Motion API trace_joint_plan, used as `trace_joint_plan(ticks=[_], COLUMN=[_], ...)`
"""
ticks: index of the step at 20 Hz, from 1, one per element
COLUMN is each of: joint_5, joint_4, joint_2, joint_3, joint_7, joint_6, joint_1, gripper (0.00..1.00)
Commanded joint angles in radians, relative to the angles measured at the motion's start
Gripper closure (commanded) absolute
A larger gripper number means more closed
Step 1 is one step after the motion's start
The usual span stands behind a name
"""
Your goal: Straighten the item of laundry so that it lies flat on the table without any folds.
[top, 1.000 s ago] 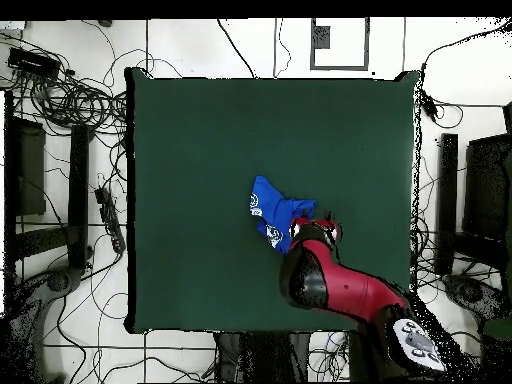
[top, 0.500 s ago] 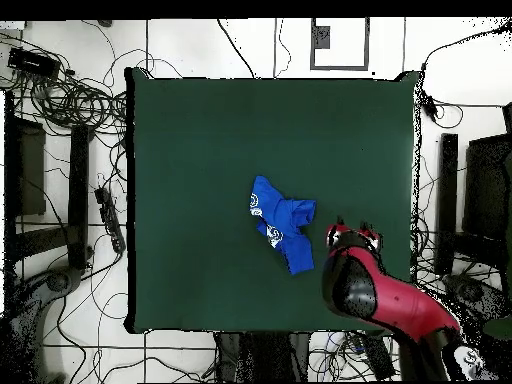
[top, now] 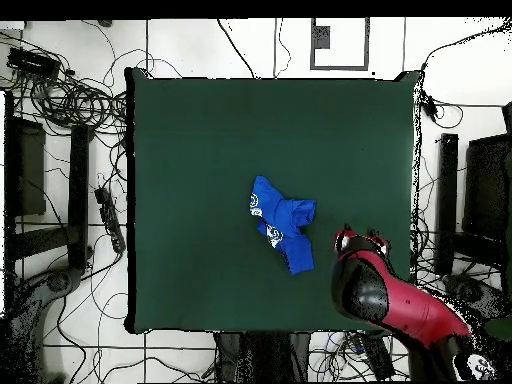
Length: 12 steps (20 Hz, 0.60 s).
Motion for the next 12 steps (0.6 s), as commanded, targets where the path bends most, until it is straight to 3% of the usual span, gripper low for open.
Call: trace_joint_plan(ticks=[1,12], joint_5=[-0.013,0.011], joint_4=[0.027,0.031], joint_2=[0.050,0.098], joint_3=[0.126,0.171], joint_7=[0.143,0.185], joint_6=[0.048,0.014], joint_1=[0.071,0.094], gripper=[0.00,0.00])
